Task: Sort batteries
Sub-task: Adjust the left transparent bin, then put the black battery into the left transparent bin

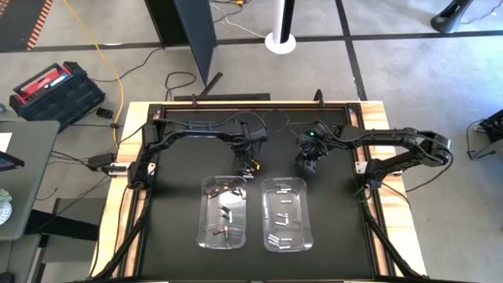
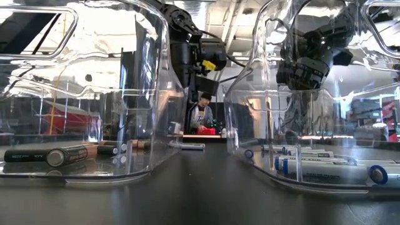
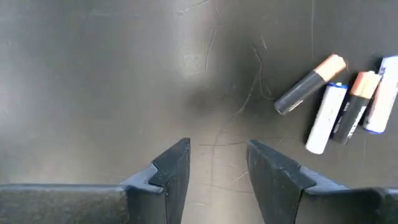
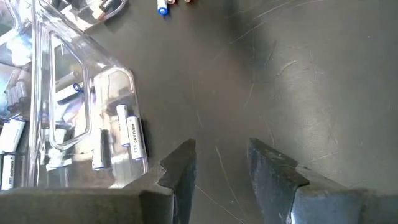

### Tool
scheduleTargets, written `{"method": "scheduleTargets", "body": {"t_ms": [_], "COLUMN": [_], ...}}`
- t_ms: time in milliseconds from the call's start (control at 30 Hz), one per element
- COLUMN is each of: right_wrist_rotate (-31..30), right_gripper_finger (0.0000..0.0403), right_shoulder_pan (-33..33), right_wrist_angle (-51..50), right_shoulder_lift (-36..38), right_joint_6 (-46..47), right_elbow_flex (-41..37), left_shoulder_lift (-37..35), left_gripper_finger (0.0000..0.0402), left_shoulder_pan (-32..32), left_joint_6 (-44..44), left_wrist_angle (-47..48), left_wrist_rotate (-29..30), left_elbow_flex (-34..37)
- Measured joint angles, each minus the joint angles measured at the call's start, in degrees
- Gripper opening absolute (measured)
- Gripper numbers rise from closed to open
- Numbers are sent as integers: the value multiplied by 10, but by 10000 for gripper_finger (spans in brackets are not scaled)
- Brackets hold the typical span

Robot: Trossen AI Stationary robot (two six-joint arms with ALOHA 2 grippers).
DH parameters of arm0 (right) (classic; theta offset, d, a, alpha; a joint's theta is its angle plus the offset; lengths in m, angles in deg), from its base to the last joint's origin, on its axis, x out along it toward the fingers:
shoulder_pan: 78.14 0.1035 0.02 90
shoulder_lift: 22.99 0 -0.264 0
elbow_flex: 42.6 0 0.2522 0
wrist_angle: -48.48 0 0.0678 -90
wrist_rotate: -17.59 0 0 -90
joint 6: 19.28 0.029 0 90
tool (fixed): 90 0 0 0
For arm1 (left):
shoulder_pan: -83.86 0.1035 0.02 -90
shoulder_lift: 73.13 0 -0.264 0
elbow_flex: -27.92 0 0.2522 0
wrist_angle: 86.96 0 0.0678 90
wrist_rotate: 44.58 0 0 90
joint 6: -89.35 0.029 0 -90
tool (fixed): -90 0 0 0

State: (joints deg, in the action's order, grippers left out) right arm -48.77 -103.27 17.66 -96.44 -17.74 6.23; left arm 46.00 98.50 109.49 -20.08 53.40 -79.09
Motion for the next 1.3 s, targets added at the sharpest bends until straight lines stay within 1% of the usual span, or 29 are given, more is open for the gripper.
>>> {"method": "scheduleTargets", "body": {"t_ms": [267, 400, 467, 733, 833, 933, 1167, 1233, 1300], "right_wrist_rotate": [0, 0, 0, 0, 0, 0, 0, 0, 0], "right_gripper_finger": [162, 162, 162, 162, 162, 162, 162, 162, 162], "right_shoulder_pan": [0, 0, 0, 0, 0, 0, 0, 0, 0], "right_wrist_angle": [0, 0, -1, -4, -4, -4, -5, -7, -7], "right_shoulder_lift": [0, 0, 0, 0, 0, 0, 0, 0, 0], "right_joint_6": [0, -1, -3, -5, -7, -7, -5, -5, -5], "right_elbow_flex": [0, 0, 0, 0, 0, 0, 0, 0, 0], "left_shoulder_lift": [0, 0, 0, 0, 0, 0, 0, 0, 0], "left_gripper_finger": [151, 151, 151, 151, 151, 151, 151, 151, 151], "left_shoulder_pan": [-33, -56, -65, -109, -126, -131, -105, -95, -86], "left_joint_6": [-46, -64, -81, -150, -150, -146, -93, -77, -67], "left_wrist_angle": [1, 1, 1, 17, 11, 8, -5, -8, -14], "left_wrist_rotate": [1, 23, 24, 15, 14, 33, 43, 34, 11], "left_elbow_flex": [0, 0, 0, 0, 0, 0, 0, 0, 0]}}
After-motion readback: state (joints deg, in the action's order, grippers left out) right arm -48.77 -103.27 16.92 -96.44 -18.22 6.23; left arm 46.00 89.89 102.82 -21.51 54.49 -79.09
